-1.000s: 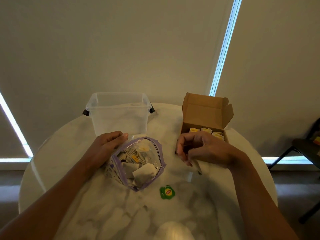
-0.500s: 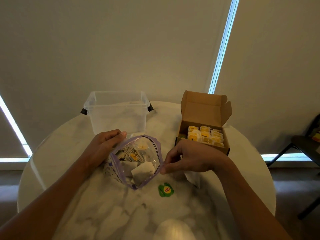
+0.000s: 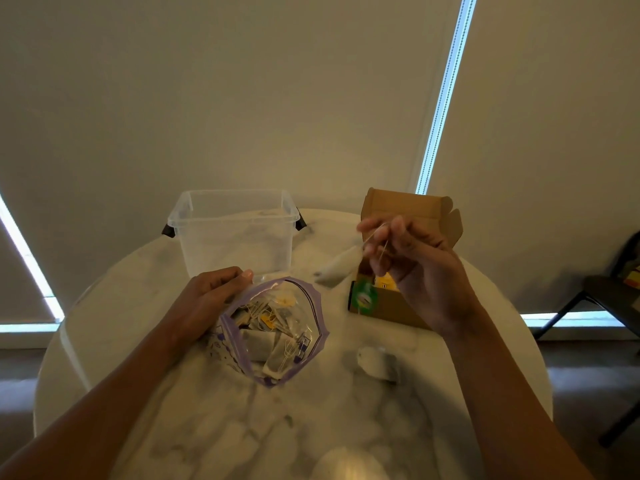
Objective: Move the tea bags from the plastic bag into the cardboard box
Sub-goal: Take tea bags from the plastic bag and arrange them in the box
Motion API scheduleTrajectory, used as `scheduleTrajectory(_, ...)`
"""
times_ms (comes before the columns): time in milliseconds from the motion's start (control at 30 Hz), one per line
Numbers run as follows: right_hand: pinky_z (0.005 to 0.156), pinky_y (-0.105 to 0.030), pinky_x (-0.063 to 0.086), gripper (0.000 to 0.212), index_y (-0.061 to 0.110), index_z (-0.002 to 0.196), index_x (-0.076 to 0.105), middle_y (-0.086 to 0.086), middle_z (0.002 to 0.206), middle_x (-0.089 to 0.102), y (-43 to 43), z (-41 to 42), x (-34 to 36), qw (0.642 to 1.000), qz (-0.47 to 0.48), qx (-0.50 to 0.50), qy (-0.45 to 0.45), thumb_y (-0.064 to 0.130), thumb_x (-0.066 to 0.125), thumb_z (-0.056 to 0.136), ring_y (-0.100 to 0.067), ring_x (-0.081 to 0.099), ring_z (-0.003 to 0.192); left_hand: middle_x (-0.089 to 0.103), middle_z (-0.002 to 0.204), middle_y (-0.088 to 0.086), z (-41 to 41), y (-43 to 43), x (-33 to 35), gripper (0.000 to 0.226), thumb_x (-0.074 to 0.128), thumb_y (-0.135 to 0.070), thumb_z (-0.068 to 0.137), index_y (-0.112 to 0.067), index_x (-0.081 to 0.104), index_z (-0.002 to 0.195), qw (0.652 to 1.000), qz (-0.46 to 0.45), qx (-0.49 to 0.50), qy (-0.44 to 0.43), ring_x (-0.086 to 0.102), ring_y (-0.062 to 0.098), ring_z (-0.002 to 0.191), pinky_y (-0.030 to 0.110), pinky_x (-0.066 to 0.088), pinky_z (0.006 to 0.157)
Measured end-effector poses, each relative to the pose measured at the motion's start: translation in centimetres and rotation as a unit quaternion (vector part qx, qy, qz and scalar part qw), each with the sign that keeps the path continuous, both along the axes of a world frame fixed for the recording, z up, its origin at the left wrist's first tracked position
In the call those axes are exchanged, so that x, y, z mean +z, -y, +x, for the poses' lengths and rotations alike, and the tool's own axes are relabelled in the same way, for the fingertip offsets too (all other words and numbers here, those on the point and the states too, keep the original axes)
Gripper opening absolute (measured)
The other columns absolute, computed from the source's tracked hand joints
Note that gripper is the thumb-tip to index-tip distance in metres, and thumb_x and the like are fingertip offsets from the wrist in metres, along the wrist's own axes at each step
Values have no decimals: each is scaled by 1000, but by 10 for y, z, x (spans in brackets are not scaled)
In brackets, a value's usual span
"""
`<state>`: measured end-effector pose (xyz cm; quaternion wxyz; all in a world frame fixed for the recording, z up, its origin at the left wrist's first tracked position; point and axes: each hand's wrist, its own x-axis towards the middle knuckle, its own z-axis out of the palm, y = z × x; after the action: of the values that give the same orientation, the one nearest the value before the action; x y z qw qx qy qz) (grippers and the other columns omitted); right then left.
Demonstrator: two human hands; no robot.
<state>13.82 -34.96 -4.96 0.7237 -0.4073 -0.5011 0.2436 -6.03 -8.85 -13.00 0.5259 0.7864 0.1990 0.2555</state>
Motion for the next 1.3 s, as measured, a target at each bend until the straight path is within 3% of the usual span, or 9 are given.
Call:
scheduleTrajectory(133,88,-31,58,37,18,91,78,-12,130,73,6,2,10,995,59,-32,-74,23,45,107,-22,71,103,64,93,32,2,0,-1,49,60,-47,110,-4,66,86,1000,5,8,-6,63,24,78,44,46,81)
scheduleTrajectory(267,90,-29,58,46,22,95,81,-8,130,74,6,2,16,994,66,-56,-71,19,38,112,-23,73,113,62,95,33,3,-4,-4,54,61,-51,109,0,65,91,1000,9,4,-5,61,24,79,44,45,81)
scheduleTrajectory(433,93,-35,57,31,12,116,73,-12,129,74,8,3,48,991,45,-117,35,27,48,106,-29,71,118,62,95,33,4,-7,-6,58,62,-60,102,-3,66,91,1000,15,-1,1,60,22,80,41,44,82)
scheduleTrajectory(533,93,-43,58,31,12,126,69,-11,130,73,9,5,76,983,43,-150,100,27,48,109,-32,68,123,61,93,32,5,-8,-7,52,62,-51,108,-3,65,88,1000,21,-2,3,59,22,78,41,43,81)
scheduleTrajectory(733,90,-37,62,35,3,134,67,-11,124,76,1,25,115,955,18,-252,156,24,50,113,-29,74,113,65,89,29,6,-8,-9,46,61,-44,110,-5,67,86,1000,25,0,3,63,22,77,41,46,81)
scheduleTrajectory(967,90,-39,64,32,5,132,68,-13,118,77,-10,47,129,943,-1,-274,190,24,52,112,-28,77,107,65,89,29,5,-8,-9,57,63,-61,98,-6,66,85,1000,14,-5,15,65,24,77,41,47,81)
scheduleTrajectory(1133,90,-38,64,31,9,131,71,-7,117,78,-20,62,128,934,-30,-282,217,27,56,110,-25,77,105,62,76,17,5,-7,-10,52,66,-55,104,-8,64,81,1000,-2,-12,16,60,22,74,43,44,78)
scheduleTrajectory(1300,91,-38,65,31,12,130,72,-3,117,78,-25,80,124,923,-53,-303,233,30,60,108,-22,77,107,60,82,26,4,-7,-7,56,62,-61,97,-7,63,82,1000,18,-5,15,59,21,75,40,44,79)
